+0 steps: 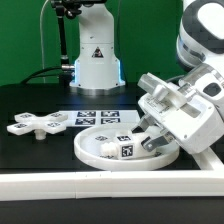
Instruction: Assemble round table
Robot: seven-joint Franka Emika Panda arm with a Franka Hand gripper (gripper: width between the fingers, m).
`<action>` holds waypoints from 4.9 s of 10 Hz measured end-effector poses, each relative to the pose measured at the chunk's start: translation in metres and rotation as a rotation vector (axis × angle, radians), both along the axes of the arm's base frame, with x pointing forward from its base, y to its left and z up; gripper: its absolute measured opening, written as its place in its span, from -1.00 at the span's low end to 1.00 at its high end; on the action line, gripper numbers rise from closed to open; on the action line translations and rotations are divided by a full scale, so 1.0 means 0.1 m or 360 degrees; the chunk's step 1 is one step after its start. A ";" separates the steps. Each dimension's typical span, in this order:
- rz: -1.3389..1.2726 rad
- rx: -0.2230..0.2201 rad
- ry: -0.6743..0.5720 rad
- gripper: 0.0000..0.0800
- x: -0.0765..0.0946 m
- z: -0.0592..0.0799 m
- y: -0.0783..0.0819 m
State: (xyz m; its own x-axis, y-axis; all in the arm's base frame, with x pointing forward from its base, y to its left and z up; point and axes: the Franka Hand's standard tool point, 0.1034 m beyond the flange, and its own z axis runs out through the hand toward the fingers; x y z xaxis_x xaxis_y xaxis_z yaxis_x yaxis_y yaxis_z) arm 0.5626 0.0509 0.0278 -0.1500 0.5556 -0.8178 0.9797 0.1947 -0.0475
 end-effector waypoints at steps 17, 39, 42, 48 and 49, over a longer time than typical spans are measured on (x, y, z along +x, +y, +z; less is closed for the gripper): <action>0.0004 -0.0008 0.0014 0.02 -0.04 -0.08 0.07; -0.1011 0.1170 -0.0512 0.03 -0.06 1.12 -0.24; -0.1204 0.1403 -0.0587 0.03 -0.10 1.13 -0.29; -0.1355 0.1692 -0.0791 0.03 -0.27 1.13 -0.86; -0.1423 0.1718 -0.0776 0.03 -0.31 1.12 -0.82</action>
Offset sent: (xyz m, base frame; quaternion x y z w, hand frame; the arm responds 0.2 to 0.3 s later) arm -0.0008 0.0066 -0.0060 -0.0043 0.0068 0.0123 0.9999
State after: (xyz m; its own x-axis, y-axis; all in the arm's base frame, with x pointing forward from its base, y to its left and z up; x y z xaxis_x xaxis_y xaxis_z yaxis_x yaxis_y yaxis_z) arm 0.5318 -0.0309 0.1403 0.7217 0.6704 0.1723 0.6671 -0.7401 0.0850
